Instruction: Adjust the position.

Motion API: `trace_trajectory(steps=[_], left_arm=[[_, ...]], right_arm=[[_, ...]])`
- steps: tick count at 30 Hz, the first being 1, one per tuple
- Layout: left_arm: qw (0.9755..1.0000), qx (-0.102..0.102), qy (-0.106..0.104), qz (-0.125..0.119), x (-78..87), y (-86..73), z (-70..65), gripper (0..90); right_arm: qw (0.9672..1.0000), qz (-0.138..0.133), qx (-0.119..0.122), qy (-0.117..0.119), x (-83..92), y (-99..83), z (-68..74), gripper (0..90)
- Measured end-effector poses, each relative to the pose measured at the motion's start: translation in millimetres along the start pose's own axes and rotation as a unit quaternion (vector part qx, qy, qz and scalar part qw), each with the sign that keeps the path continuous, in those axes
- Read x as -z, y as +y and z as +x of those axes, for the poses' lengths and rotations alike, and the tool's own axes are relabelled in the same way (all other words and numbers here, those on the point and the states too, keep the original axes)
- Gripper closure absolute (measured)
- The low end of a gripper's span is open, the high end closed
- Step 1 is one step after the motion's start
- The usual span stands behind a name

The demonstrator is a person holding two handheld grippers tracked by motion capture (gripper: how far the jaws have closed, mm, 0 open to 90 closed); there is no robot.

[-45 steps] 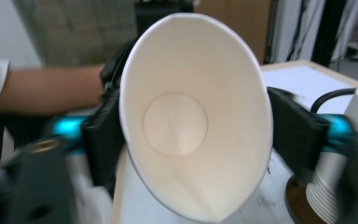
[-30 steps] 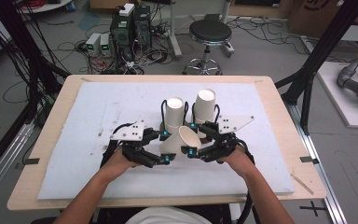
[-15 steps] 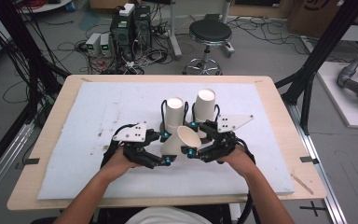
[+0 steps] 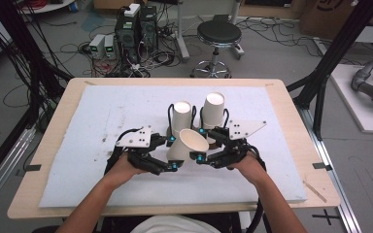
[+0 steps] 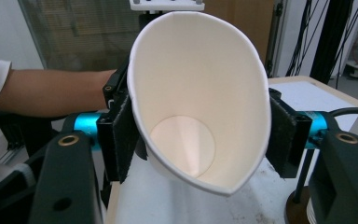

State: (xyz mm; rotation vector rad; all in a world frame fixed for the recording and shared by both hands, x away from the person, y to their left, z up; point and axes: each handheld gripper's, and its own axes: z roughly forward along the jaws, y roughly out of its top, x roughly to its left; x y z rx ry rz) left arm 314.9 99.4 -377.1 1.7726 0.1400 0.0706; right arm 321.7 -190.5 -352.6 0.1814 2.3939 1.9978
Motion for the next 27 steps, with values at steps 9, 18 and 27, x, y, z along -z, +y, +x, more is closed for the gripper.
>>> trace_trajectory(steps=[9, 18, 27], left_arm=[[0.9998, -0.007, -0.01, 0.018, -4.6, -1.9, -1.8, 36.1], [0.9999, 0.007, -0.014, -0.005, -1.7, 0.9, -1.6, 35.3], [0.9998, 0.012, -0.015, -0.002, -3.7, -0.2, -1.8, 35.7]], right_arm=[[0.9997, 0.025, 0.005, 0.006, -4.0, 1.6, 1.7, 38.4], [0.9996, 0.001, -0.029, -0.006, -6.4, -1.8, 1.8, 20.0], [1.0, -0.006, 0.002, 0.002, -6.2, -1.1, 3.0, 36.2]])
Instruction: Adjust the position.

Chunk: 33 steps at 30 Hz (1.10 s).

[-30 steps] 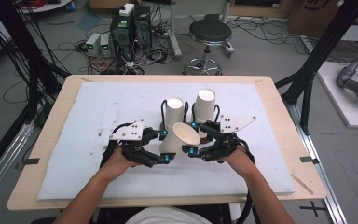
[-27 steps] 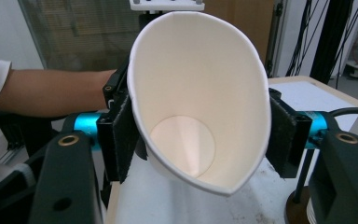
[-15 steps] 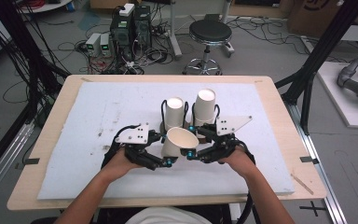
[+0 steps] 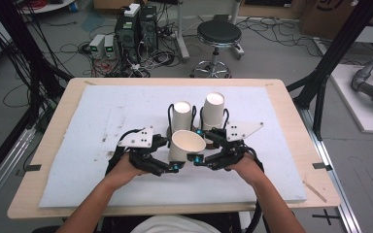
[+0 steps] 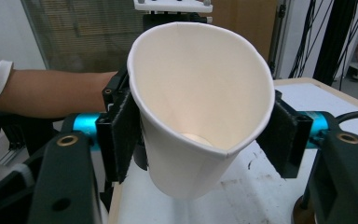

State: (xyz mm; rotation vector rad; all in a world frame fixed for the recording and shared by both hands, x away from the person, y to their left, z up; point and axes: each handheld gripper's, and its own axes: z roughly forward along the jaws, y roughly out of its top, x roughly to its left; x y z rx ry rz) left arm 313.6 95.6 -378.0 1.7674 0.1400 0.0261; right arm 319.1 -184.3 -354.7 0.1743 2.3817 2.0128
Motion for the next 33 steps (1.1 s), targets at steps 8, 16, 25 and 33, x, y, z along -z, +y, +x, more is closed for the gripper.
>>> trace_trajectory(steps=[8, 16, 25, 33], left_arm=[[0.9997, -0.005, 0.003, 0.023, -6.7, -3.1, -1.1, 33.8], [0.9999, -0.003, 0.004, 0.01, -3.8, -1.1, -0.7, 35.3], [1.0, -0.001, -0.004, 0.0, -4.1, -0.5, -1.4, 35.3], [1.0, 0.0, -0.01, 0.001, -7.0, -1.4, -2.7, 35.2]], right_arm=[[0.9999, 0.013, -0.003, 0.003, 2.5, 4.3, -1.5, 37.9], [0.9998, -0.001, -0.022, -0.003, 0.0, 4.5, 0.3, 25.7], [0.999, -0.014, -0.041, 0.007, -9.7, 0.8, 2.6, 21.4], [0.9992, -0.027, -0.028, 0.007, -13.2, 1.7, 4.7, 26.9]])
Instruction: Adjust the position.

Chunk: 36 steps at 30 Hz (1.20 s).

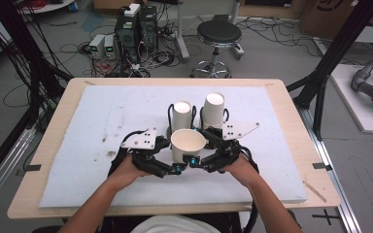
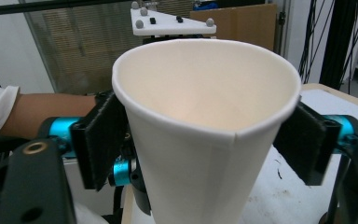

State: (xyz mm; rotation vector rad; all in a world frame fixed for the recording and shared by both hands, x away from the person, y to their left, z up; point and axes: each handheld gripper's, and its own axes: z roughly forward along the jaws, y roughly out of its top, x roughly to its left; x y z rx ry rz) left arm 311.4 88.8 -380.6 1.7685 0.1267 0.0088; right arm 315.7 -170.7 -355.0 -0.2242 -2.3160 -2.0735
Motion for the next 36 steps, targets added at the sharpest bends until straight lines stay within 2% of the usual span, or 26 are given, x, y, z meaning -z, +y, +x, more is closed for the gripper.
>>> trace_trajectory(steps=[9, 13, 18, 21, 28, 31, 35, 36], left_arm=[[1.0, -0.002, 0.002, -0.002, -1.2, -0.8, -0.4, 35.6], [0.9997, 0.006, 0.023, 0.003, -0.3, -2.3, 1.7, 27.3], [0.9985, 0.016, 0.051, 0.004, 9.6, -4.8, 7.7, 23.1], [0.9973, 0.023, 0.069, -0.003, 17.9, -5.0, 11.1, 22.2], [0.9955, 0.021, 0.091, -0.019, 34.8, -1.7, 15.6, 21.6], [0.9934, 0.025, 0.108, -0.031, 45.8, -1.0, 18.6, 21.6], [0.9893, 0.032, 0.135, -0.046, 60.7, -2.0, 24.1, 21.6], [0.9876, 0.034, 0.145, -0.048, 64.2, -2.5, 25.0, 21.6]], right_arm=[[0.9999, 0.0, 0.012, -0.002, 0.7, 0.5, 0.5, 35.3], [0.9998, 0.0, 0.02, -0.009, 3.3, 1.2, 0.2, 36.2], [0.9988, 0.009, 0.033, -0.034, 9.9, 2.3, -1.6, 36.8], [0.9984, 0.012, 0.037, -0.042, 13.0, 2.6, -2.6, 37.0], [0.997, 0.022, 0.041, -0.062, 21.7, 1.9, -5.4, 37.5], [0.9964, 0.02, 0.041, -0.072, 27.9, 1.2, -6.3, 37.5], [0.9958, 0.014, 0.039, -0.082, 34.7, 1.8, -8.0, 37.5], [0.9958, 0.014, 0.036, -0.083, 35.7, 1.7, -8.7, 37.5]])
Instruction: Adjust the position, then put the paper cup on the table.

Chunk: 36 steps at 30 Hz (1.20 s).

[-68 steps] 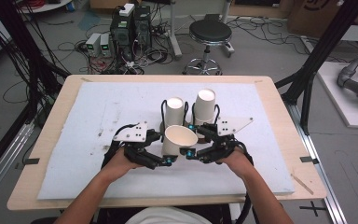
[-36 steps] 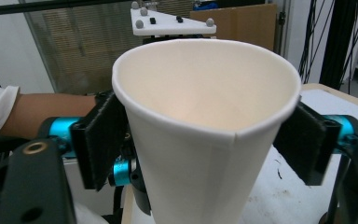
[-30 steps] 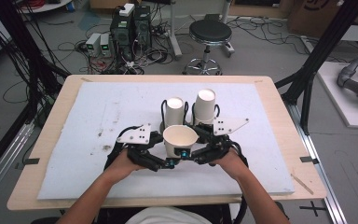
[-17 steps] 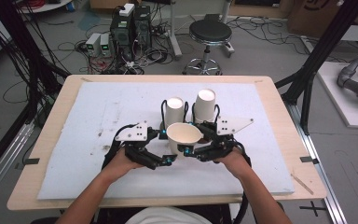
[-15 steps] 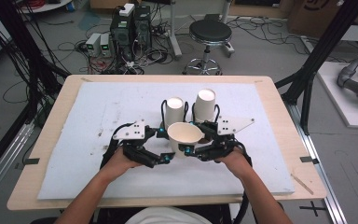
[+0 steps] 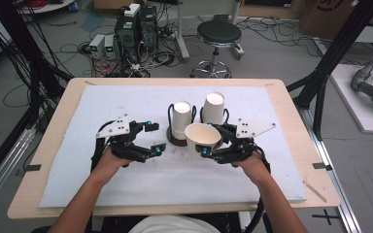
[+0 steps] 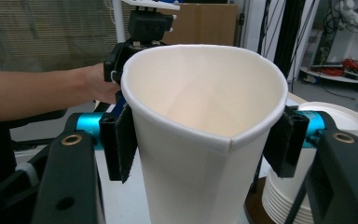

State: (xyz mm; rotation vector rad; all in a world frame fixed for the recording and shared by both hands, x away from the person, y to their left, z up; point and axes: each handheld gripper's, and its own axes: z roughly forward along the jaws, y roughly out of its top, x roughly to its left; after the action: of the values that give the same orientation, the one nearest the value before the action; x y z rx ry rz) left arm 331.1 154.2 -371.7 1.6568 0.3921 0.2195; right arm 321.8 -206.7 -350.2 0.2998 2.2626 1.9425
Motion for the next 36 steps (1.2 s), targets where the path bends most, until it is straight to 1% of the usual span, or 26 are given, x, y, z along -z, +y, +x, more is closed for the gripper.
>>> trace_trajectory(steps=[1, 4, 7, 10, 14, 17, 19, 22, 24, 27, 30, 35, 36], left_arm=[[1.0, 0.0, 0.008, -0.002, 3.1, -0.2, 1.7, 21.6], [0.9996, 0.001, 0.026, -0.005, 10.8, -0.3, 4.9, 21.6], [0.9993, 0.002, 0.038, -0.007, 15.9, 0.0, 7.8, 21.6], [0.999, 0.005, 0.043, -0.01, 18.0, -0.6, 11.0, 21.6], [0.9988, 0.01, 0.047, -0.007, 18.9, -2.6, 14.0, 21.6], [0.9986, 0.012, 0.05, -0.005, 18.8, -3.7, 15.7, 21.6], [0.9984, 0.012, 0.054, -0.004, 19.3, -4.2, 17.3, 21.6], [0.998, 0.017, 0.061, -0.006, 22.0, -6.9, 19.8, 21.6], [0.9973, 0.019, 0.071, -0.005, 24.2, -9.2, 22.3, 21.6], [0.9962, 0.021, 0.085, -0.005, 27.6, -10.6, 24.9, 21.6], [0.9947, 0.02, 0.1, -0.009, 30.5, -11.0, 26.0, 21.6], [0.9924, 0.022, 0.121, -0.008, 33.9, -14.9, 29.4, 21.6], [0.9921, 0.023, 0.123, -0.008, 34.6, -15.8, 30.3, 21.6]], right_arm=[[1.0, 0.0, 0.001, -0.004, 0.8, -0.3, -1.1, 37.5], [1.0, 0.0, -0.001, -0.005, 2.0, -0.8, -2.1, 37.5], [1.0, 0.001, 0.0, -0.005, 2.7, -0.6, -1.4, 37.4], [1.0, 0.002, 0.001, -0.009, 4.1, -0.1, -2.3, 37.4], [0.9999, -0.001, 0.0, -0.016, 7.9, 0.8, -2.2, 37.4], [0.9998, -0.001, 0.004, -0.021, 11.0, 0.9, -2.7, 37.4], [0.9997, -0.002, 0.002, -0.024, 13.4, 0.8, -3.4, 37.4], [0.9995, -0.003, 0.003, -0.03, 17.2, 1.0, -5.0, 37.4], [0.9993, 0.001, 0.003, -0.036, 20.0, 1.1, -6.1, 37.4], [0.9987, 0.01, 0.012, -0.048, 24.5, -0.3, -8.6, 37.4], [0.9981, 0.013, 0.009, -0.06, 31.4, -2.8, -9.8, 37.3], [0.9963, 0.006, 0.006, -0.086, 50.9, -9.3, -16.2, 37.1], [0.9958, 0.006, 0.001, -0.092, 56.0, -11.3, -17.7, 37.1]])
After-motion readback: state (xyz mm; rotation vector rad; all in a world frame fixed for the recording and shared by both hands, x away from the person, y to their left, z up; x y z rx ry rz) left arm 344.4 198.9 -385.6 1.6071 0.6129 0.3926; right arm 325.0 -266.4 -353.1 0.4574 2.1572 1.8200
